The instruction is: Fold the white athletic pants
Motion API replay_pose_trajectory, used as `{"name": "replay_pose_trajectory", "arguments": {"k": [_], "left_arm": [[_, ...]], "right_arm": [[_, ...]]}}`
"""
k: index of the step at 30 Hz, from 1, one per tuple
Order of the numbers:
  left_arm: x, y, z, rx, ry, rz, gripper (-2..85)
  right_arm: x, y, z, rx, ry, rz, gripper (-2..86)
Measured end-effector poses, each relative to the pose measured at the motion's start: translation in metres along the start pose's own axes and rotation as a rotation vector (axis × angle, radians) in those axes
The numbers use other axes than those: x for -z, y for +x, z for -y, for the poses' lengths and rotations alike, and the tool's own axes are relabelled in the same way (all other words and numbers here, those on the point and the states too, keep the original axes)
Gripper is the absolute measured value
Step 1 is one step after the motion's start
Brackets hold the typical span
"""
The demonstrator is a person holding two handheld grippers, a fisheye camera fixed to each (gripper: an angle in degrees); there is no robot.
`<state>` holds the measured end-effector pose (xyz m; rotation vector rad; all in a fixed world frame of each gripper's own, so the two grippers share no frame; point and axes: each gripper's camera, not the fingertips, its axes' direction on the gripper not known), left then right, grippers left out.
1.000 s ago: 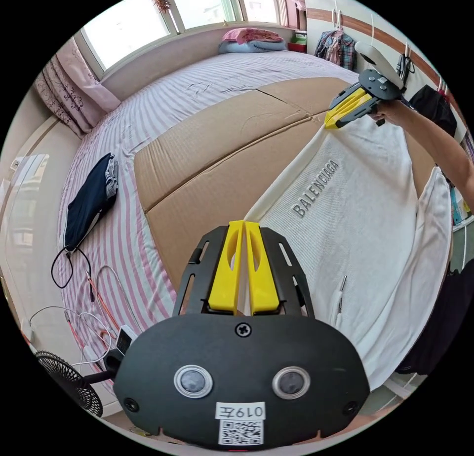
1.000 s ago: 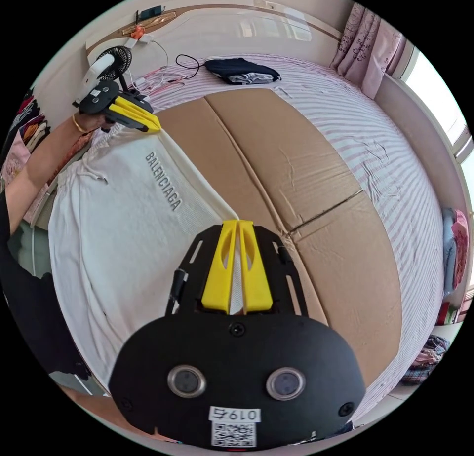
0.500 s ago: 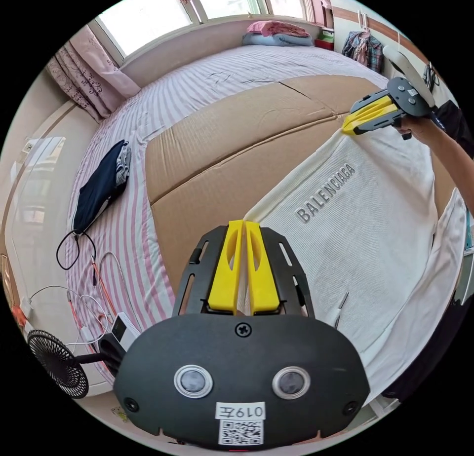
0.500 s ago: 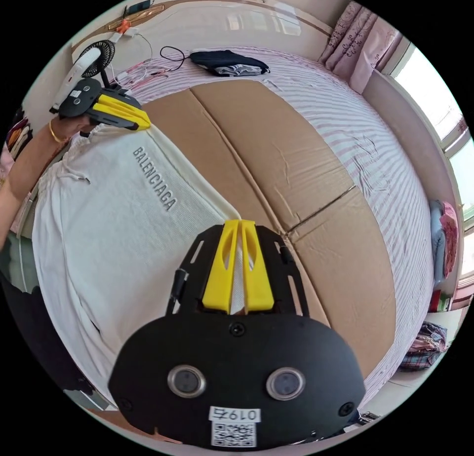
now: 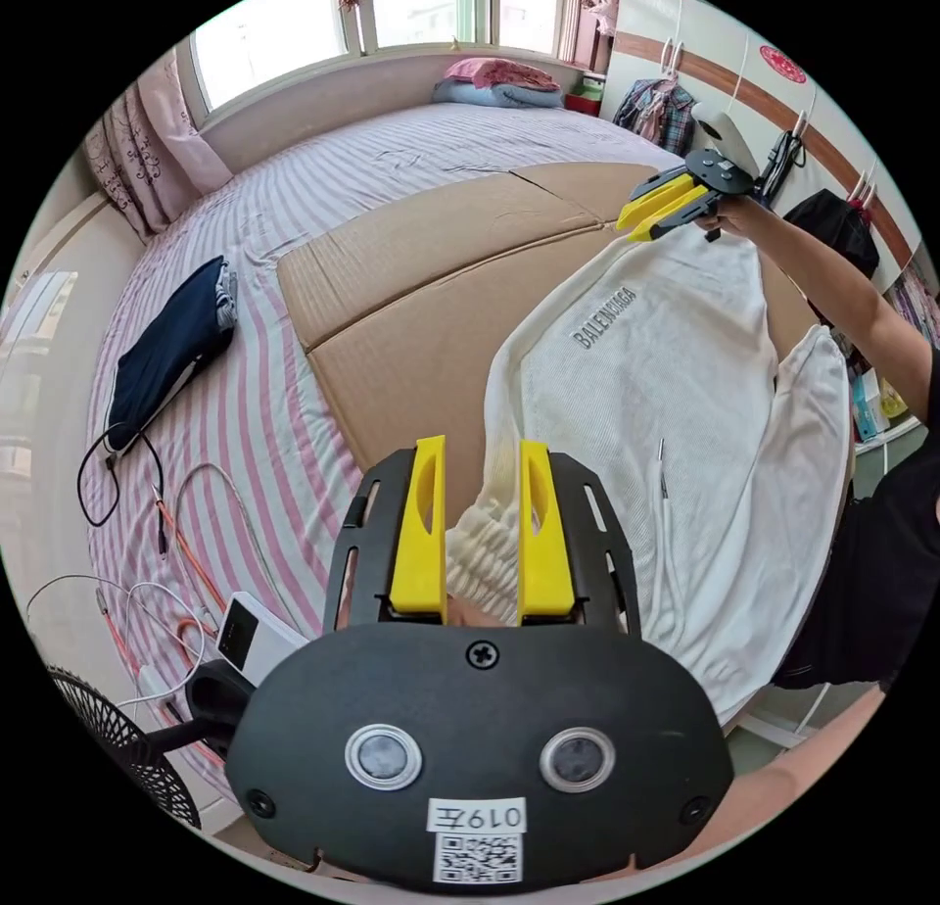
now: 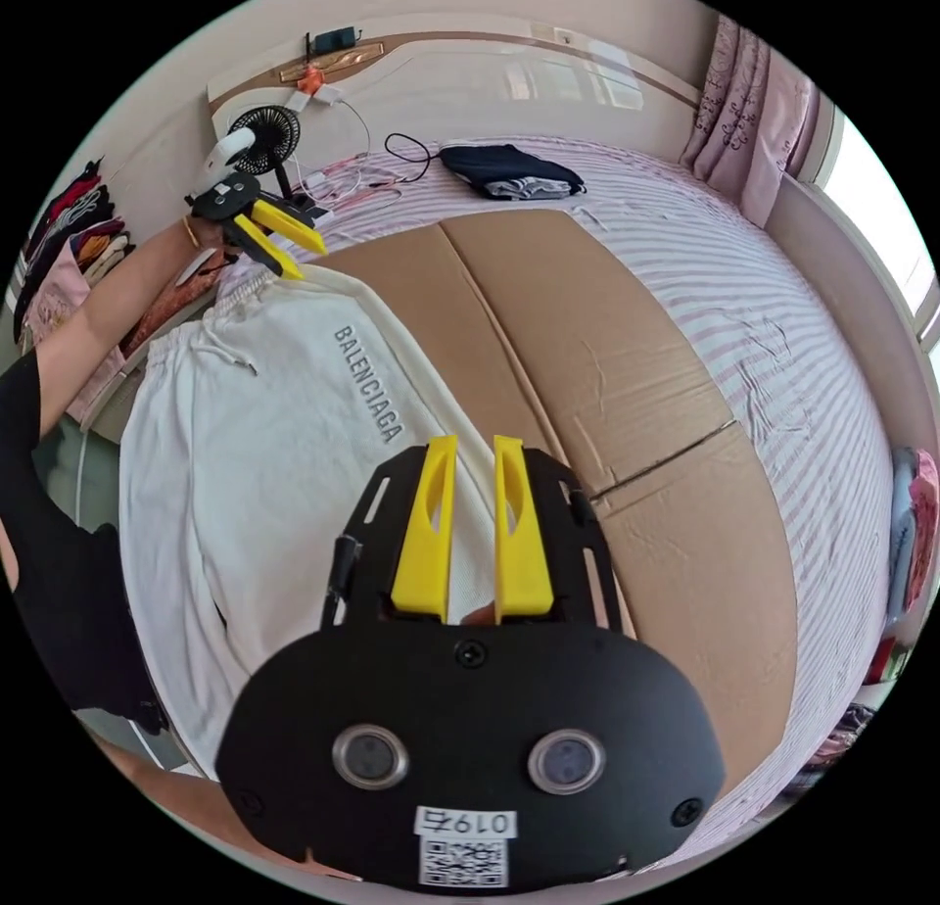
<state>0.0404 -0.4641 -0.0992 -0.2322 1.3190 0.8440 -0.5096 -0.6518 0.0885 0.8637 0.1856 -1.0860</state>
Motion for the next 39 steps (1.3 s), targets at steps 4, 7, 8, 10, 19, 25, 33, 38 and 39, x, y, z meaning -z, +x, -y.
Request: {"name": "replay_pose_trajectory", "arguments": {"k": [4,7,8,10,19,25,33,38,39], "left_arm": [[-0.004,0.001,0.004,0.018,-0.033,-0.060,7.1],[-0.013,0.004,0.008,0.010,-0.116,-0.091,3.8],[-0.009,0.007,0.007,-0.003,-0.106,-0.095,2.8],[-0.002,0.013,0.003,-0.016,-0.087,-0.076,2.1],[0.087,0.096,-0.055,-0.088,0.164,0.118,1.0],[0.153,0.170,-0.089,-0.137,0.321,0.277,0.8],[0.182,0.235,-0.092,-0.121,0.354,0.489,0.6],[0.142,0.199,-0.060,-0.021,0.250,0.500,0.6],[0.134,0.191,-0.056,-0.005,0.235,0.494,0.6]], "right_arm": [[-0.017,0.009,0.010,-0.005,-0.072,0.060,7.3],[-0.020,0.010,0.007,0.023,-0.105,0.071,4.1],[-0.015,0.006,0.003,0.047,-0.099,0.053,0.8],[-0.004,0.000,-0.004,0.081,-0.073,0.062,-0.2],[0.098,-0.051,-0.063,0.250,0.133,0.054,-1.0],[0.165,-0.084,-0.100,0.320,0.251,0.070,-1.0],[0.203,-0.094,-0.116,0.322,0.340,0.034,-1.0],[0.171,-0.074,-0.092,0.243,0.309,0.003,-1.0],[0.165,-0.071,-0.088,0.232,0.300,0.000,-1.0]]}}
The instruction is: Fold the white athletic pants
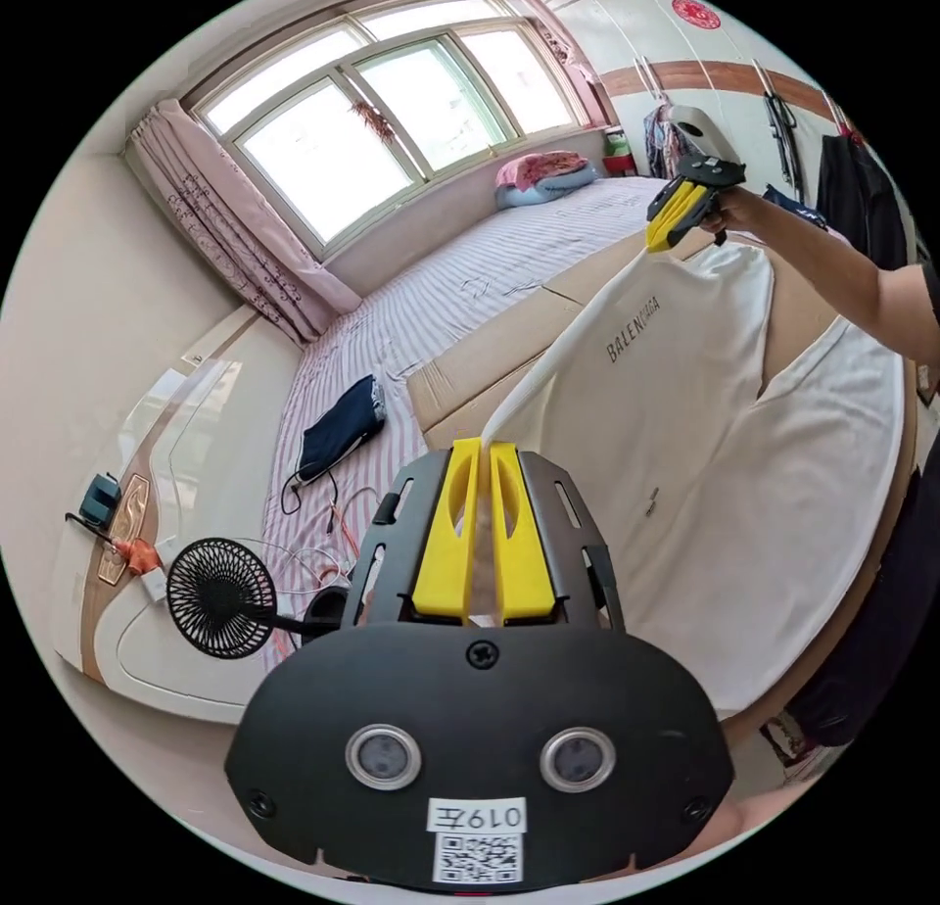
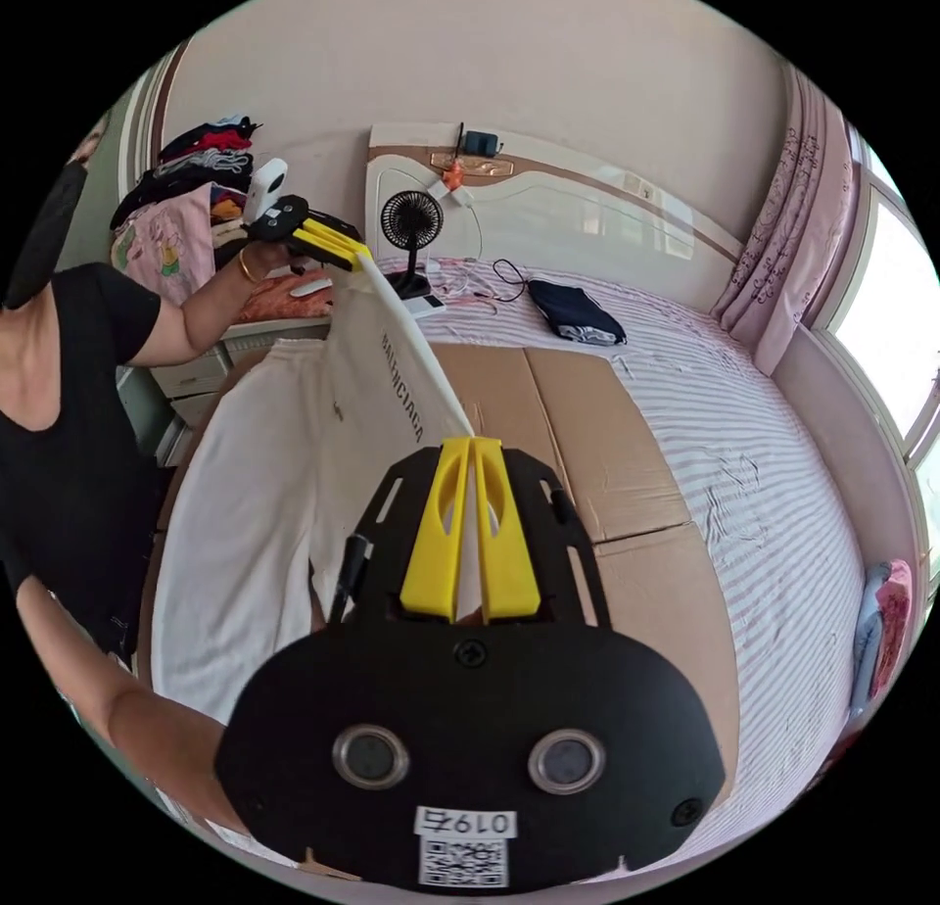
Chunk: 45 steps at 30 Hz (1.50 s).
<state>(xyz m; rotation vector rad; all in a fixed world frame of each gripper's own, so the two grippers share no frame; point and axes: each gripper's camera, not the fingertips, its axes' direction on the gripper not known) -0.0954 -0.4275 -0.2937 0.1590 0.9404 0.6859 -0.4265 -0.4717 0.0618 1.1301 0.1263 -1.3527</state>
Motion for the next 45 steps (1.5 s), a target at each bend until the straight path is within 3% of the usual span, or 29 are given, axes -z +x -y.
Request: {"name": "replay_pose_trajectory", "arguments": {"k": [11,16,19,23,26,33,39,45], "left_arm": [[-0.211,-0.022,0.033,0.163,-0.380,-0.137,0.9],[-0.255,-0.010,0.045,0.140,-0.486,-0.105,1.2],[-0.267,-0.011,0.051,0.166,-0.512,-0.101,1.3],[-0.281,-0.027,0.052,0.216,-0.527,-0.202,1.4],[-0.277,-0.050,0.047,0.264,-0.471,-0.290,1.8],[-0.273,-0.078,0.037,0.302,-0.351,-0.402,1.3],[-0.288,-0.051,0.043,0.218,-0.365,-0.300,1.3],[-0.275,0.016,0.081,0.057,-0.109,-0.392,1.4]], "right_arm": [[-0.138,0.070,0.005,-0.253,-0.237,-0.020,-0.9],[-0.158,0.066,0.011,-0.283,-0.299,-0.080,0.2],[-0.161,0.071,0.015,-0.358,-0.333,-0.116,5.1],[-0.129,0.071,0.023,-0.421,-0.239,-0.122,7.9],[-0.103,0.055,0.032,-0.374,-0.187,-0.145,7.2],[-0.093,0.030,0.040,-0.288,-0.262,-0.293,1.8],[-0.046,0.062,0.009,-0.446,-0.147,-0.226,0.8],[0.000,0.087,-0.045,-0.501,-0.246,-0.286,-0.1]]}}
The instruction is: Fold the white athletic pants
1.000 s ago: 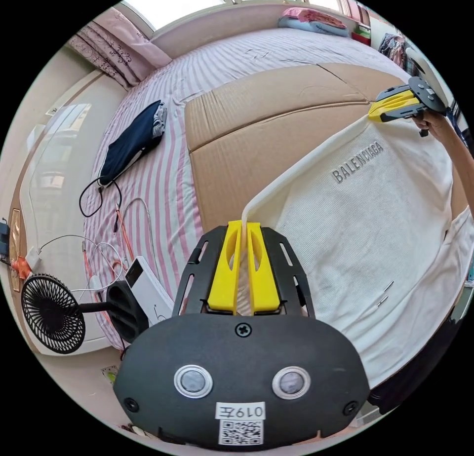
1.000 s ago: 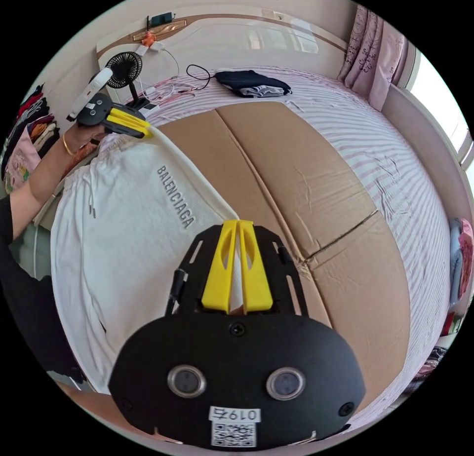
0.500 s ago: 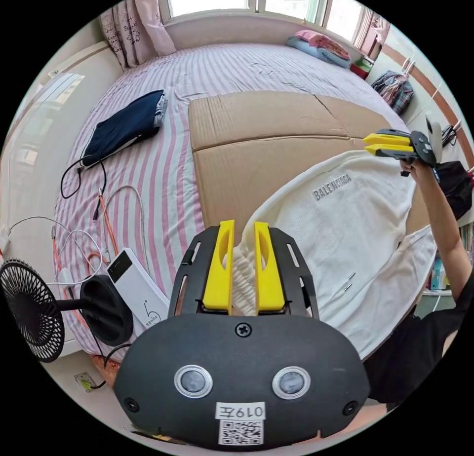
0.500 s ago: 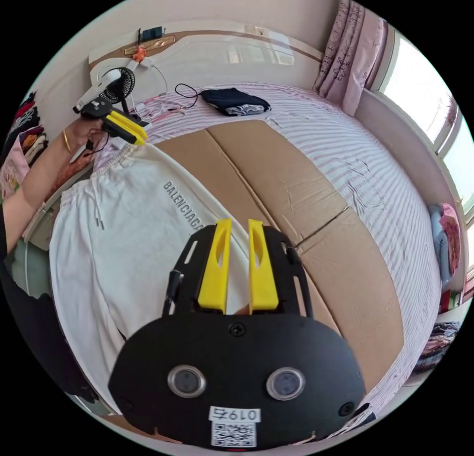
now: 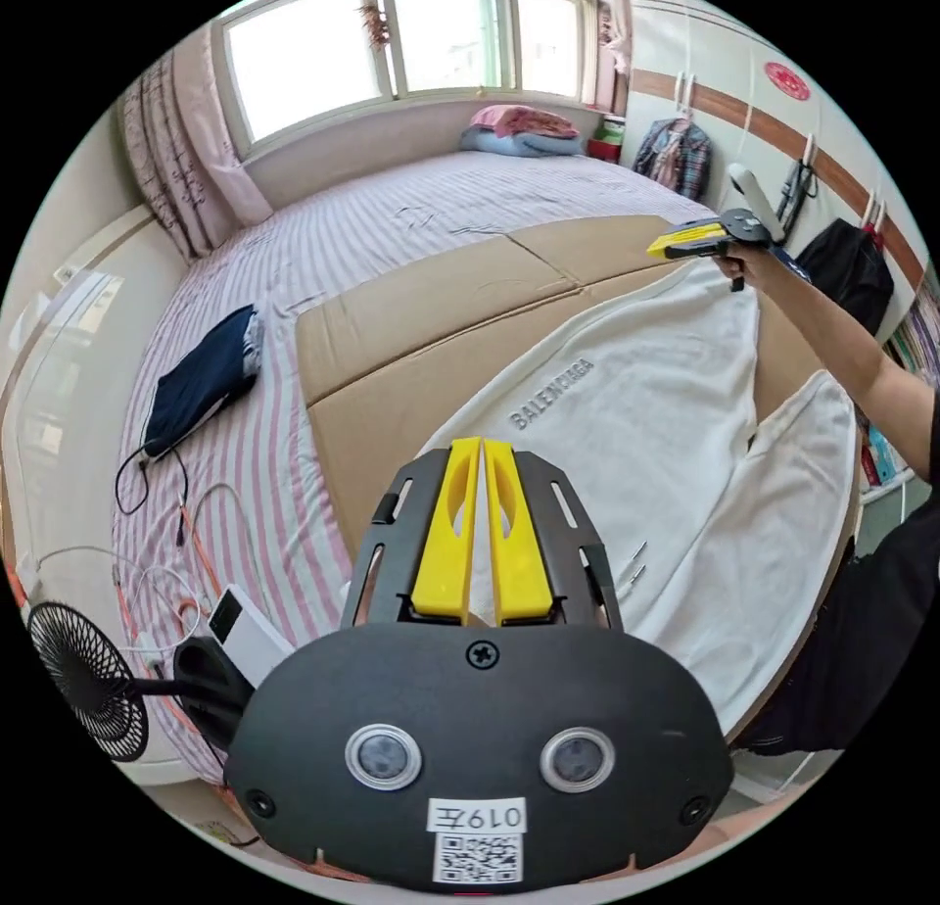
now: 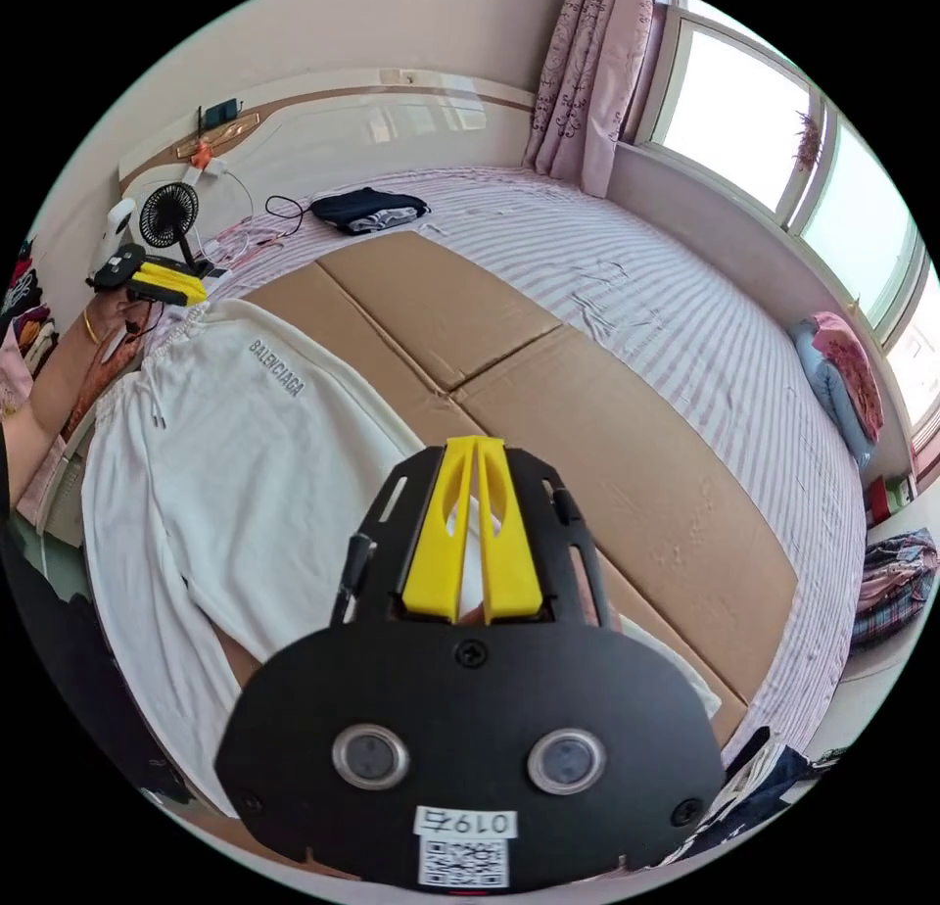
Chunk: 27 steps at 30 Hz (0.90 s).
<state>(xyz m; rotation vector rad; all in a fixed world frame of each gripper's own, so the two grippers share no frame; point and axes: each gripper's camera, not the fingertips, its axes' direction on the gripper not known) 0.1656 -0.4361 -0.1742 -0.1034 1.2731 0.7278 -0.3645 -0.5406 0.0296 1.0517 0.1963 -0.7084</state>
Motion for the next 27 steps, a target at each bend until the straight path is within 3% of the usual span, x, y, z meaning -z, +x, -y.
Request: {"name": "replay_pose_trajectory", "arguments": {"k": [10,13,27], "left_arm": [[-0.113,0.107,0.136,-0.202,0.050,-0.154,1.2],[-0.145,0.133,0.179,-0.272,0.058,-0.194,1.1],[-0.290,0.208,0.292,-0.406,-0.121,-0.292,0.7]], "right_arm": [[0.012,0.078,-0.058,0.043,-0.232,-0.045,4.3],[0.016,0.077,-0.051,0.106,-0.224,-0.045,6.3],[0.019,0.066,-0.016,0.273,-0.292,-0.023,3.7]]}}
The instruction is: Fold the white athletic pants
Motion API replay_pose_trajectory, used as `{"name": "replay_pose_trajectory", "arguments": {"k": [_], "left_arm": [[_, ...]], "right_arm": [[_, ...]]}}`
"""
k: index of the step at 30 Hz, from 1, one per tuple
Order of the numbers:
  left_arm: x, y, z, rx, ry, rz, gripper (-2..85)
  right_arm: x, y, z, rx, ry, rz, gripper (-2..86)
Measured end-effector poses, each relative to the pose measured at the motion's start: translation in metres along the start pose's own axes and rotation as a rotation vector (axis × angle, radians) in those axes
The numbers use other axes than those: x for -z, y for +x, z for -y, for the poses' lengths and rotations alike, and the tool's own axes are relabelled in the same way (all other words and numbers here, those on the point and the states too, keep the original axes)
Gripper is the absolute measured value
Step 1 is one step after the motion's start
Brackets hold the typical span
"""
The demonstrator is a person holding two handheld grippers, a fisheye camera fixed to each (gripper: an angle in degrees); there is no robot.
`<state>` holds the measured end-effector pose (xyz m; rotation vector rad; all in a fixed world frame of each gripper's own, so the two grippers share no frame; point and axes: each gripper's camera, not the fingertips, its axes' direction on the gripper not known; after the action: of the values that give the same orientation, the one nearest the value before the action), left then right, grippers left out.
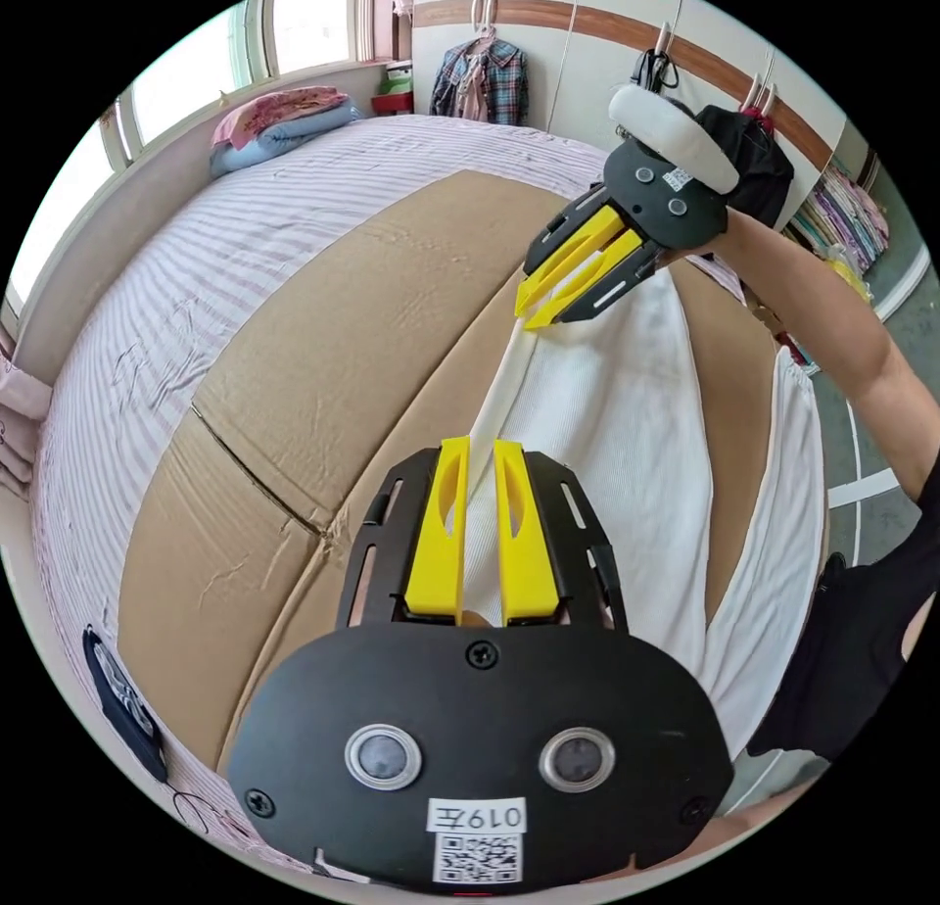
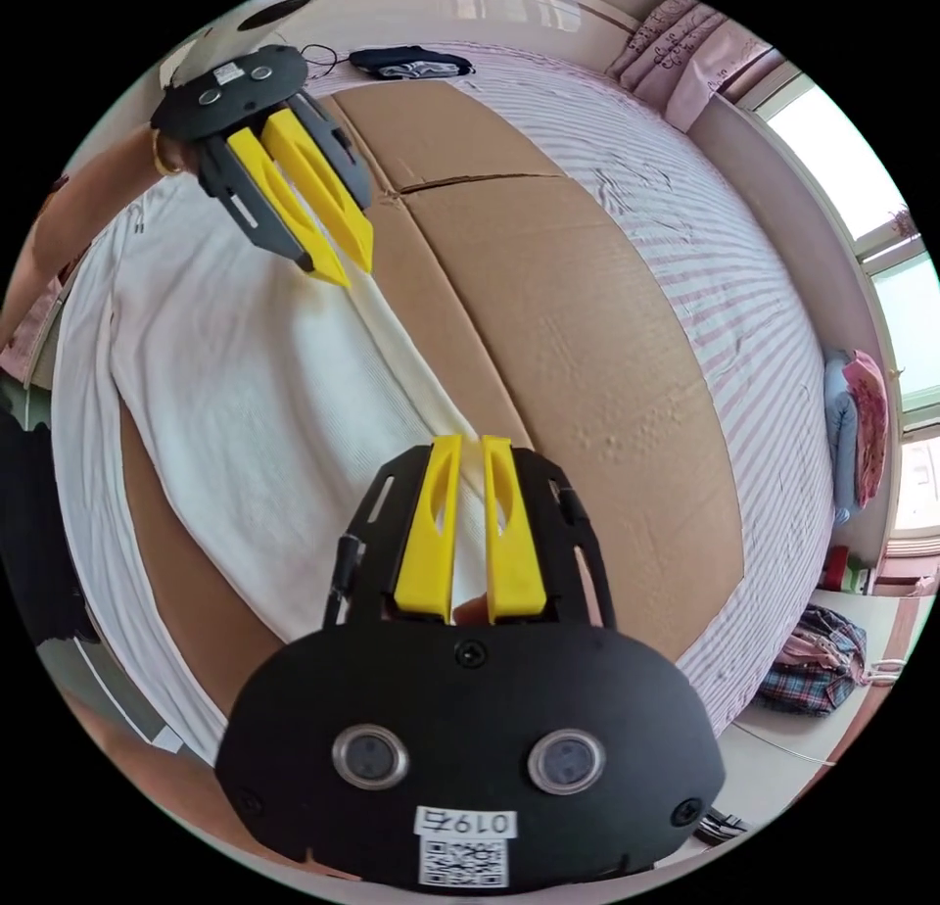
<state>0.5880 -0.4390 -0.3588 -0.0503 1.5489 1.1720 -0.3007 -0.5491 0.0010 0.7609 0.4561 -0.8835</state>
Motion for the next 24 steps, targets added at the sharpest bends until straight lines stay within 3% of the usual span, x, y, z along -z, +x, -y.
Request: {"name": "replay_pose_trajectory", "arguments": {"k": [5,15,24], "left_arm": [[-0.041,0.003,0.019,-0.052,-0.074,0.045,0.8],[-0.074,-0.008,0.039,0.022,-0.002,0.159,0.9],[-0.125,-0.012,0.050,0.086,-0.035,0.196,0.9]], "right_arm": [[0.015,0.000,-0.005,0.024,0.004,-0.025,-0.5],[0.056,0.034,-0.033,-0.096,0.102,0.000,-0.7],[0.090,0.064,-0.085,-0.257,0.141,-0.030,6.2]]}}
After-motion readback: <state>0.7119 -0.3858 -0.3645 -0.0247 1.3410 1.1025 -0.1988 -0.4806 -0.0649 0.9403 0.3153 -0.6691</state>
